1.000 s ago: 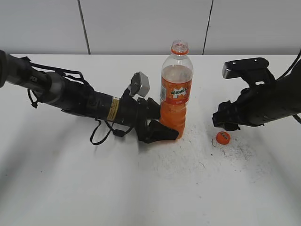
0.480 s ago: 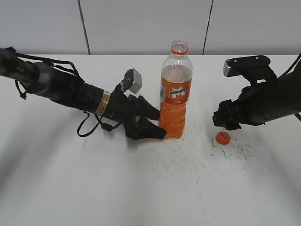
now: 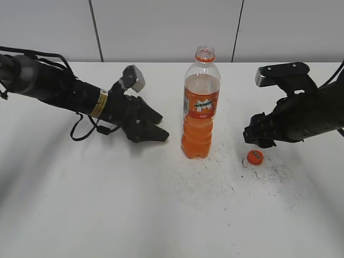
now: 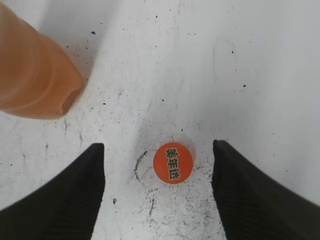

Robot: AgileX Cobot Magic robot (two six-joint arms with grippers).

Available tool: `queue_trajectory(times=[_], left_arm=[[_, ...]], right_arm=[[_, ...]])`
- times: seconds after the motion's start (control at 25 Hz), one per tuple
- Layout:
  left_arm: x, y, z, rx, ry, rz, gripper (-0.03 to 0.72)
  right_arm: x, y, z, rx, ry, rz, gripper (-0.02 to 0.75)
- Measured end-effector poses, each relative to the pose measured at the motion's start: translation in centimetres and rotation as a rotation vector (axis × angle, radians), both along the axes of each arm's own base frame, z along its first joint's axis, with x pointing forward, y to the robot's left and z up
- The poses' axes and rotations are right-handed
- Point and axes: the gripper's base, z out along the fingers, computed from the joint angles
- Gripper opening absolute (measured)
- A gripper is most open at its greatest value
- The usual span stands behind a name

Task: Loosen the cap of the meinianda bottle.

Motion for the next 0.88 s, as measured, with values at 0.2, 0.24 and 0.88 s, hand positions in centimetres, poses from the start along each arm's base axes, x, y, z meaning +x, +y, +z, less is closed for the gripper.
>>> queue_trajectory(times=[0.2, 0.24, 0.88], left_arm=[[1.1, 1.4, 1.6, 0.068, -0.06, 0.13, 0.58], [1.2, 1.6, 1.8, 0.085, -0.07, 0.156, 0.574], [-0.8, 5.5, 6.3, 0.31, -0.134, 0.688, 0.508]], right_arm=[[-0.2, -0.1, 1.7, 0.015, -0.053, 0.001, 0.494], [-0.3, -0.1, 2.2, 0.02, -0.064, 0.003, 0.494], [-3.2, -0.2, 7.4, 0.081, -0.104, 0.07, 0.494]])
